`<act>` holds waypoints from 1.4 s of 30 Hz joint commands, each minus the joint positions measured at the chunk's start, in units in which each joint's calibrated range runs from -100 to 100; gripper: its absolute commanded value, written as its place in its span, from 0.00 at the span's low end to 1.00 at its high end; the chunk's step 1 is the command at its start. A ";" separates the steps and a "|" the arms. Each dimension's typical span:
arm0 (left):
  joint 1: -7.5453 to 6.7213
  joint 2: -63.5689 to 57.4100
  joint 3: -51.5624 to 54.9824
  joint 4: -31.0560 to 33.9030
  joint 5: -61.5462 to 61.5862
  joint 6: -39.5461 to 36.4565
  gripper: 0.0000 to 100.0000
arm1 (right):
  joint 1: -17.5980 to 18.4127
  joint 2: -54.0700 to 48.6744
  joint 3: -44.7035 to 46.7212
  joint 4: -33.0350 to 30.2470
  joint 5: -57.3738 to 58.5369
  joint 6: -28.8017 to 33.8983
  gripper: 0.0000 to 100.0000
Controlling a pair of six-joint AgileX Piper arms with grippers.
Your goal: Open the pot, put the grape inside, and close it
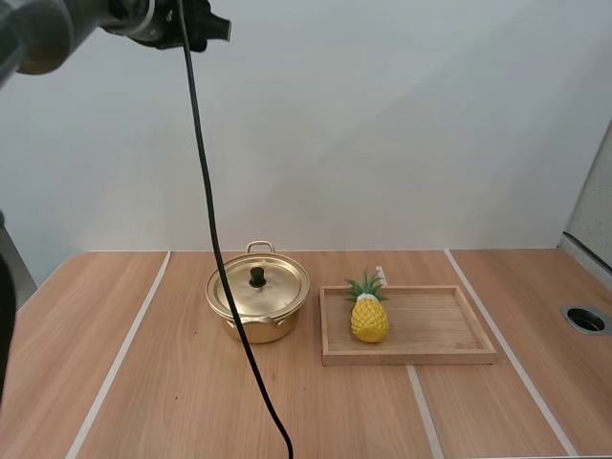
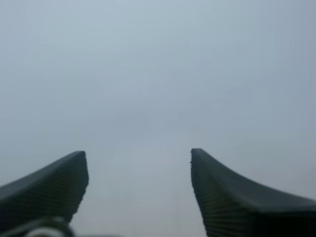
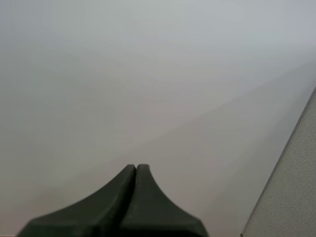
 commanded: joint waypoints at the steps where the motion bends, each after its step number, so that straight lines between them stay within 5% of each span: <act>1: 0.06 -3.08 -2.07 -3.04 0.69 -0.66 0.04 | -0.22 -0.51 -0.35 0.49 -1.92 -0.21 0.00; 12: 0.06 -15.28 -0.96 -7.89 -2.64 -0.44 0.00 | -0.22 -0.91 1.56 5.50 -8.29 0.00 0.00; 20: 0.06 -28.11 14.69 -9.56 -19.44 1.02 0.00 | -0.22 -4.43 15.48 9.93 -20.64 -0.43 0.00; 26: 0.06 -35.04 29.58 -9.81 -23.79 1.81 0.00 | -0.22 -8.89 29.09 18.77 -33.04 -8.98 0.00; 32: 0.06 -42.10 41.54 -10.08 -25.33 1.81 0.00 | -0.22 -13.37 38.60 28.68 -28.77 -16.12 0.00; 42: 0.06 -55.25 50.96 -10.08 -24.99 1.81 0.00 | -0.22 -26.23 48.56 29.03 -28.96 -17.11 0.00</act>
